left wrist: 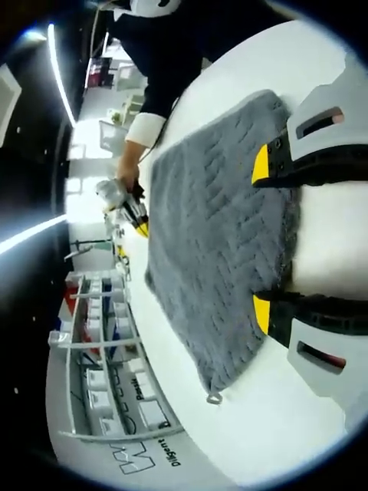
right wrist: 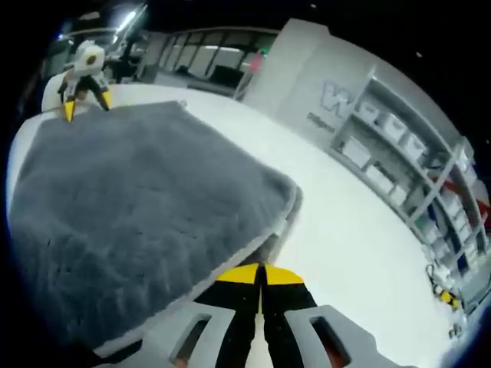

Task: Open the folded towel by lifting each exposed corner and separating the folded layers until the towel lies flat within the target outline without major curled edges

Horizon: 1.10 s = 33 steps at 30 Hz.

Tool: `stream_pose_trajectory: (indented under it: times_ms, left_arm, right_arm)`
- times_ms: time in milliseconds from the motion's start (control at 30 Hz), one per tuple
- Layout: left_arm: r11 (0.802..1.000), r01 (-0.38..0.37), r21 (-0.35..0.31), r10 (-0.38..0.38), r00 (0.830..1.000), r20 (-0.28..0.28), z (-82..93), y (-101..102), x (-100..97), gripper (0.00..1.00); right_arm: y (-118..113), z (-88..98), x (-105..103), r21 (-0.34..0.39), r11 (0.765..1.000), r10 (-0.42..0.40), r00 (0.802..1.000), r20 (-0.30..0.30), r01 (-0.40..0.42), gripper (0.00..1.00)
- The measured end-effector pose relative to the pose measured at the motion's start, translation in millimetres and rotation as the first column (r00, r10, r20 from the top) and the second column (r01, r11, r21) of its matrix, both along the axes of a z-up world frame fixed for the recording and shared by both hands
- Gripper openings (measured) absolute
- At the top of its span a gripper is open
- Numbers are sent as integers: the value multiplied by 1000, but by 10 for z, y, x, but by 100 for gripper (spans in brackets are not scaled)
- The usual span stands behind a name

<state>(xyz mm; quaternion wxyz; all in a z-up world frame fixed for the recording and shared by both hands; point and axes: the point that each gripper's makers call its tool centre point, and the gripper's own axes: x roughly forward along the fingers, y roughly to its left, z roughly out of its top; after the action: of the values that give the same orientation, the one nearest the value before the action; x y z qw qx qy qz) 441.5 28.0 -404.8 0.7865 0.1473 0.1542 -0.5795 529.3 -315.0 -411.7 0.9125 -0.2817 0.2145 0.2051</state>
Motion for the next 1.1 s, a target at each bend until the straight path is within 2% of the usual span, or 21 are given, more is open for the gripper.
stream_pose_trajectory:
  times_ms: [333, 667, 933, 1100]
  left_arm:
    - [1000, -14, 2, 14, 999, 40, 13, -150, -11, 55]
    - [999, -40, -22, 40, 998, 37, 12, -221, 14, 56]
    - [998, -57, -23, 58, 997, 54, 17, -264, 23, 57]
    - [997, -73, -33, 75, 996, 38, 12, -259, 82, 58]
  right_arm:
    - [-107, -8, -21, -23, 998, -57, 998, 14, 58, 0]
    - [-182, -12, -47, -7, 994, -109, 994, 11, 109, 0]
    - [-214, -19, -68, -29, 991, -128, 992, 18, 128, 0]
    - [-232, -23, -82, -20, 989, -144, 989, 16, 145, 0]
